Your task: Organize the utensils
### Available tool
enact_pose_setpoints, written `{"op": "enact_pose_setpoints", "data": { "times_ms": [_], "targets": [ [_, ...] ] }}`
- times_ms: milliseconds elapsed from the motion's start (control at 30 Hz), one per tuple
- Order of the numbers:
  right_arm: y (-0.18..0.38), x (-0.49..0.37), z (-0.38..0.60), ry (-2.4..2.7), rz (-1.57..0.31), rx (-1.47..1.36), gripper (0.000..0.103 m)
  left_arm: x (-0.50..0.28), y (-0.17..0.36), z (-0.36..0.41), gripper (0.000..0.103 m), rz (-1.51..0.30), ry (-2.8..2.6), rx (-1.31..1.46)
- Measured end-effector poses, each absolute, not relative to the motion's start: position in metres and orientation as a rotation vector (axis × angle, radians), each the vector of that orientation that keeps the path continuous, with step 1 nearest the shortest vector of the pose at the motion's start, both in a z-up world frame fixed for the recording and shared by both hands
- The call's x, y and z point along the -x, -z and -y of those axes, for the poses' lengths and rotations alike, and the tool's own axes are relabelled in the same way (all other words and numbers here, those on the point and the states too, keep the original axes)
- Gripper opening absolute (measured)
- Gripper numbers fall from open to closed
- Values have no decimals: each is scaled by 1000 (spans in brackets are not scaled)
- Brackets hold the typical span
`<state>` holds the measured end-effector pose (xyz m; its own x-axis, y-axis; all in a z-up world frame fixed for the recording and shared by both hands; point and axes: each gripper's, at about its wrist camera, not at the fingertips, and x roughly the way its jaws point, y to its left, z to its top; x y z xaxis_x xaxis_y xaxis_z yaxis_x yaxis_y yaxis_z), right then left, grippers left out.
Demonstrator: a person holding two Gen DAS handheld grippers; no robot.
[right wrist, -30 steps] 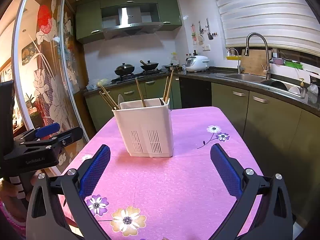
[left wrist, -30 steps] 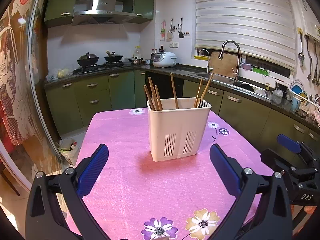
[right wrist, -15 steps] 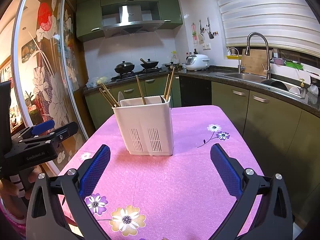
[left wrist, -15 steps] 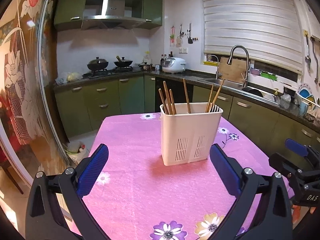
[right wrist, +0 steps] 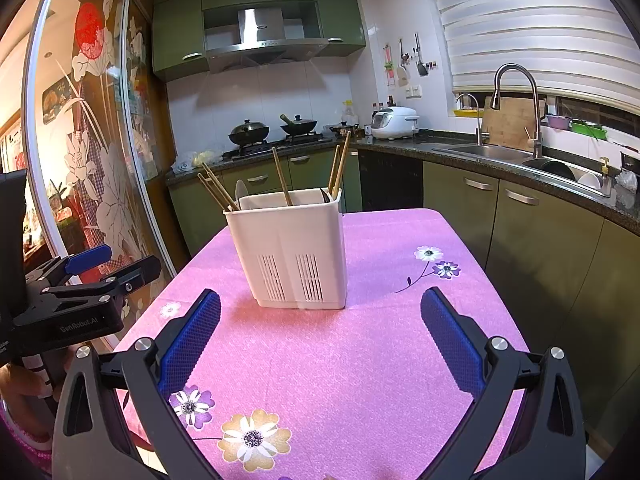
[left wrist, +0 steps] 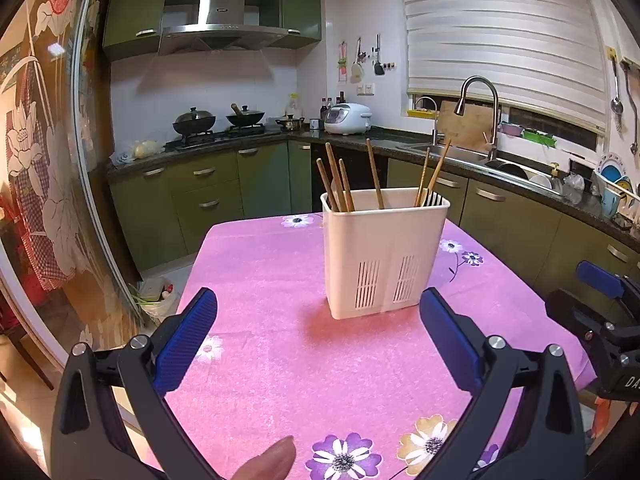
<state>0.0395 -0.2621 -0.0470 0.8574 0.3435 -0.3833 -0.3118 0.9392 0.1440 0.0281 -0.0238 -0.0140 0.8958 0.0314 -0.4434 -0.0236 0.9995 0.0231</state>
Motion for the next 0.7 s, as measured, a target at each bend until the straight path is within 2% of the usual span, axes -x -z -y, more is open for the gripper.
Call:
{"op": "enact_pose_setpoints", "data": {
  "times_ms": [700],
  "targets": [
    [49,-42,262,-348,-422,-79,99,-30,17,22,96,-473,-33,-17]
  ]
}}
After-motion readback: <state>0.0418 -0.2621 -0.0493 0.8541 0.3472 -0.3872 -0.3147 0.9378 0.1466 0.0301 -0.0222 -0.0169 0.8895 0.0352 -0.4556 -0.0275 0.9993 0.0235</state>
